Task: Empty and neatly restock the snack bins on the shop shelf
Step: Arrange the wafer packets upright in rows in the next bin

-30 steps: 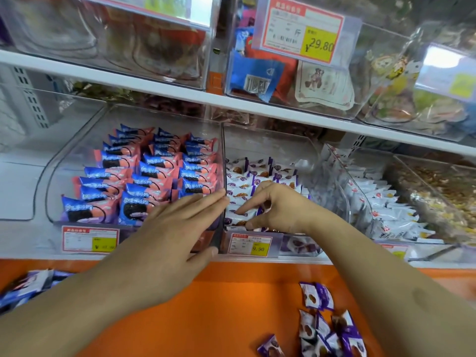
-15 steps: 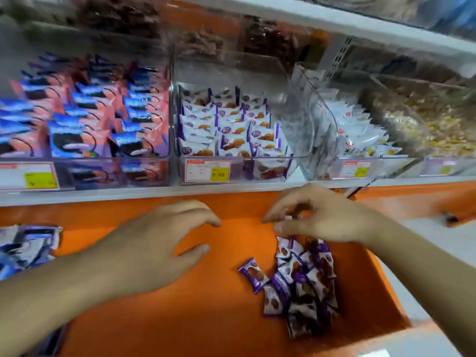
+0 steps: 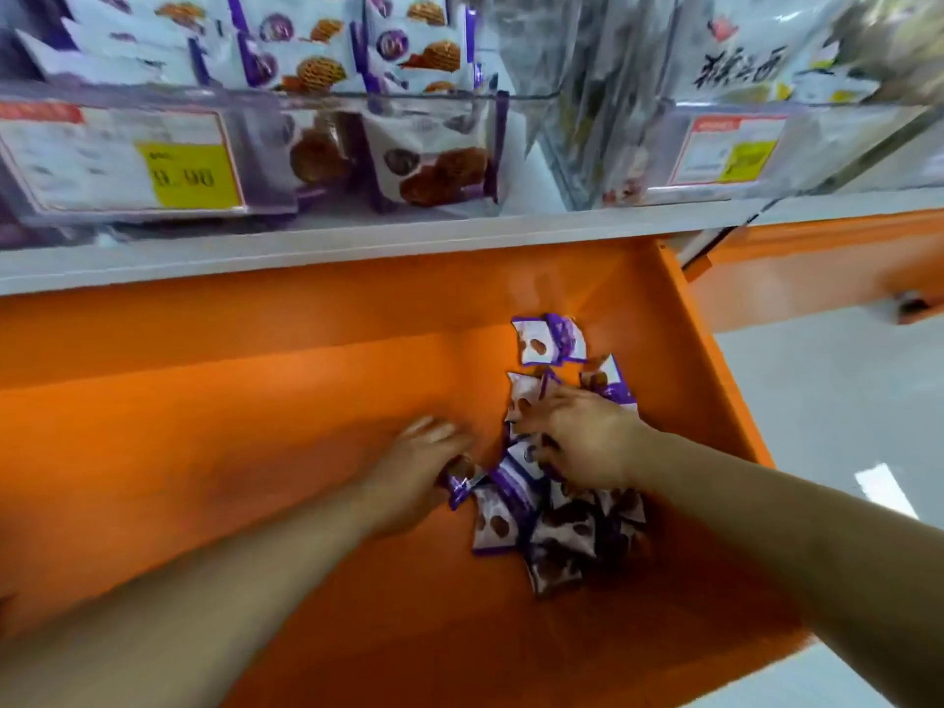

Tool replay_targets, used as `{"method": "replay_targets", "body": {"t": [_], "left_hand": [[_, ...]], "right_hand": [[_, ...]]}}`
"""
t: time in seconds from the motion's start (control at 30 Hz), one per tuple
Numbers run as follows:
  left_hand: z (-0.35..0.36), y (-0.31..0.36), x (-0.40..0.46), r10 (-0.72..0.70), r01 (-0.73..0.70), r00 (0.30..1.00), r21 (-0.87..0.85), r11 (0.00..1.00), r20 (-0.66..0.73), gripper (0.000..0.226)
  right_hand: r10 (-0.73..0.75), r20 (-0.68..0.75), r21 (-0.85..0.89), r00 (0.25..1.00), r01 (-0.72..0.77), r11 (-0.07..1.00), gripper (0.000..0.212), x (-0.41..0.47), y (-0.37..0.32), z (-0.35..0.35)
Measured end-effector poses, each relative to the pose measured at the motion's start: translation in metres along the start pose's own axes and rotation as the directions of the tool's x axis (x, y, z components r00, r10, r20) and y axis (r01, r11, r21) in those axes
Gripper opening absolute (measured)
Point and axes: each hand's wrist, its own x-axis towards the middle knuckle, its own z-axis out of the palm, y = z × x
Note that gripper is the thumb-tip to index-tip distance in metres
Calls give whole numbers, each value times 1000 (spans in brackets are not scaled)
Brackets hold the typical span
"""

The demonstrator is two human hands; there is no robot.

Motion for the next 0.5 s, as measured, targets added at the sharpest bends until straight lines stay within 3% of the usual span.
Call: {"method": "replay_targets", "body": {"t": [0.13,0.23,0.37,0.5], "left_hand": [[15,-8,2,-50,49,999,-23,999,-16,56],[11,-11,-11,-148,140,986,-110,984,-71,49],[-22,-10,-46,-345,298,935,-348,889,-81,47],[-82,3,-87,-393,316,916,-471,823,-73,57]], "right_hand": [[73,58,-114,996,-66,991,41,14,-5,5],[77,27,-62,997,-75,995,26,17,-7,0],[89,-28,266,996,-79,961,4,11,-7,-32],[88,-51,589,995,-41,807,36,-9,-27,-85]]}}
